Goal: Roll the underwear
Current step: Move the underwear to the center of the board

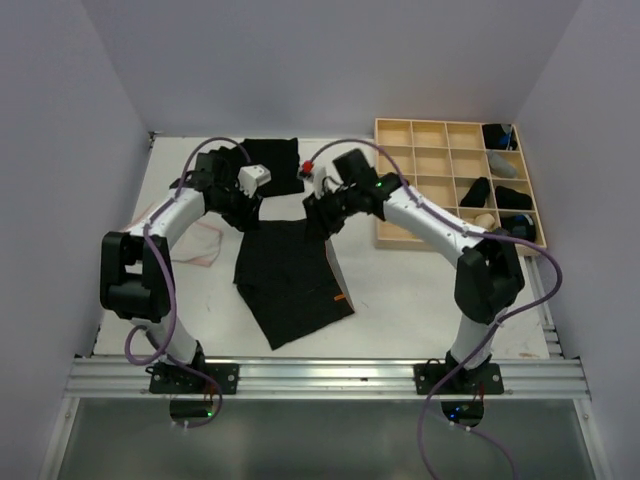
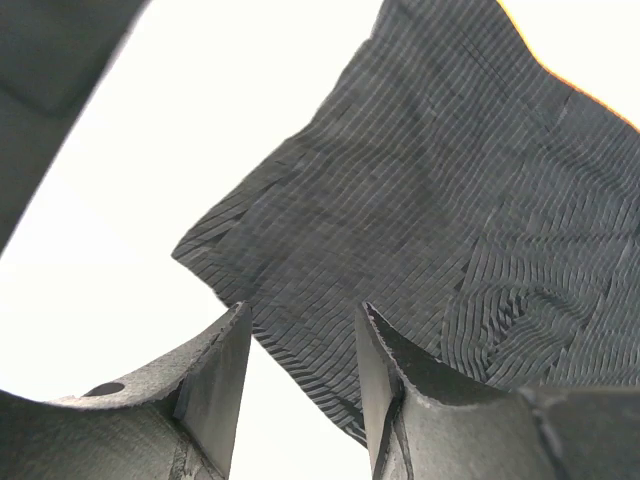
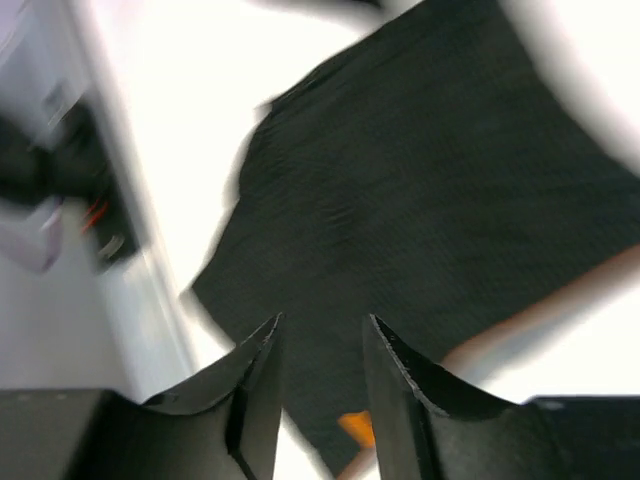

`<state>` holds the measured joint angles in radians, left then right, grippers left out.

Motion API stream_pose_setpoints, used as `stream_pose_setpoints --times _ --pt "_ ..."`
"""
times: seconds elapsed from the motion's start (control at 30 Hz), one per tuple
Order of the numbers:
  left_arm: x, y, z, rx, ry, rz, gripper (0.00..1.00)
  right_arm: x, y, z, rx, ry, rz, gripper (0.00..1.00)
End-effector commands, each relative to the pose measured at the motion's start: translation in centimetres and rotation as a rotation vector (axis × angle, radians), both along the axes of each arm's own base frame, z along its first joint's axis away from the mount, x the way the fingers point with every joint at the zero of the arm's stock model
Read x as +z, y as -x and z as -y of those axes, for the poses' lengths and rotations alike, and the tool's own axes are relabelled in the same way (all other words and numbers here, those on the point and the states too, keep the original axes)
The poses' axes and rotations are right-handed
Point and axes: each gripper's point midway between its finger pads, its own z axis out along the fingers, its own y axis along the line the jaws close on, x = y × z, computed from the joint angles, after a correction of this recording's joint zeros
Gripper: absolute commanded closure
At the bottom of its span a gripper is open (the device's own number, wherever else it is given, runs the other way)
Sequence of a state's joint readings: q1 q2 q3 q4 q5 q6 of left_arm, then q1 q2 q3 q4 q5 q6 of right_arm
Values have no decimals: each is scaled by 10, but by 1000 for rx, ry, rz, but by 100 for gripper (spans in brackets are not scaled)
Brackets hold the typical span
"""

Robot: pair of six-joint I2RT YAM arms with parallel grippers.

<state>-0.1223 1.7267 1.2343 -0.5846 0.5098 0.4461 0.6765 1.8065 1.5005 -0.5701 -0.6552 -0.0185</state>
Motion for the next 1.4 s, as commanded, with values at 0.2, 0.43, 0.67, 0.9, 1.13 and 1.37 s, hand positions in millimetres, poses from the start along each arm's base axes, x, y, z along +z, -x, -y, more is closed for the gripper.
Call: stream_pose_setpoints --times 0.2,0.43,0.67,0.9,1.13,1.37 --pt "9 -55 -10 102 44 124 50 -14 -140 38 -195 136 228 40" --pt "-19 -68 -15 142 16 92 48 -74 -170 37 -205 228 202 32" --pt "-29 -73 -20 154 14 92 48 -113 -171 44 -192 275 189 32" --pt "-43 -72 -26 157 -1 66 49 -124 -179 48 -206 283 198 33" --pt "-53 -74 -38 198 -5 50 53 -127 -188 42 -200 239 198 36" --pt "-62 -66 -36 178 7 11 61 -139 -180 35 -153 213 156 44"
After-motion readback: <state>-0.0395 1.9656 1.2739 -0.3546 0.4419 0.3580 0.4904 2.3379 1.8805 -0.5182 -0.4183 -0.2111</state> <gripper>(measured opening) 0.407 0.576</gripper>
